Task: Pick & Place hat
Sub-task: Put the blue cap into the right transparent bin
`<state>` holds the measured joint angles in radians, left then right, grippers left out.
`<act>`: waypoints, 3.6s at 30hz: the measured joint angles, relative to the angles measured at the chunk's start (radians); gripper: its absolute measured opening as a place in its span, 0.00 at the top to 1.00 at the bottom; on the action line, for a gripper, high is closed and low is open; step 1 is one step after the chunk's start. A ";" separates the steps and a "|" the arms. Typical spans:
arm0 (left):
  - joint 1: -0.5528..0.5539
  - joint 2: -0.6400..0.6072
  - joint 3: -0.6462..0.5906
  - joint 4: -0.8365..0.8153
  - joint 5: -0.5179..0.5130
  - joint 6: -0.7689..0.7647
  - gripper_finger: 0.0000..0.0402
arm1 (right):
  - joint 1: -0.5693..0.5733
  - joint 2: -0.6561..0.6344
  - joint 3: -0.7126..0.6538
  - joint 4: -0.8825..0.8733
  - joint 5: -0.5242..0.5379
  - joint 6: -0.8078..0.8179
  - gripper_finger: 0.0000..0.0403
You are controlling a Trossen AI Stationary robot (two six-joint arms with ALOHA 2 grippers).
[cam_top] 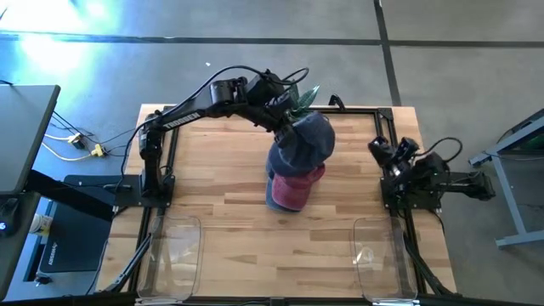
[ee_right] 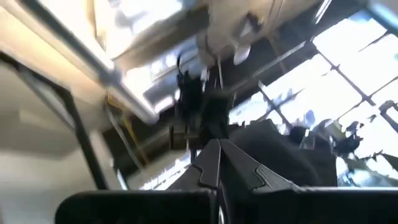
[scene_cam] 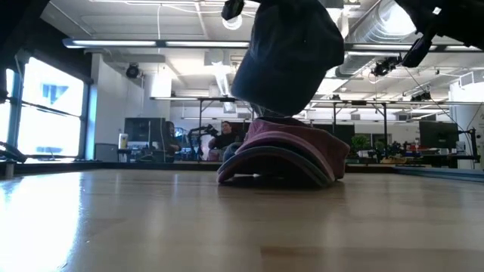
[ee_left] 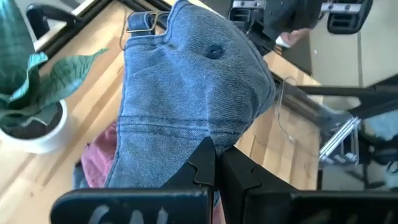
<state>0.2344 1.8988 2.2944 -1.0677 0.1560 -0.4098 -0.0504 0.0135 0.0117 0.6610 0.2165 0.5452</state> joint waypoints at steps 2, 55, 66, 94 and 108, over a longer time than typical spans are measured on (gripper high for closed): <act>0.000 0.000 0.000 0.001 -0.022 -0.043 1.00 | 0.000 0.008 0.029 -0.030 -0.028 -0.040 1.00; 0.036 -0.076 0.005 -0.047 0.361 0.499 0.77 | -0.060 1.212 1.234 -1.170 -0.696 -0.327 0.98; 0.001 -0.100 0.000 -0.139 0.383 0.633 0.58 | -0.063 1.202 1.271 -1.217 -0.766 -0.284 0.99; -0.144 0.072 -0.003 0.062 0.202 0.668 0.24 | -0.063 1.160 1.270 -1.241 -0.739 -0.238 0.99; -0.190 0.087 0.000 -0.012 0.388 0.660 0.78 | -0.063 1.160 1.270 -1.330 -0.748 -0.244 0.98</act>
<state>0.0448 1.9857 2.2944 -1.0801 0.5435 0.2506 -0.1131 1.1740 1.2816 -0.6694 -0.5317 0.3010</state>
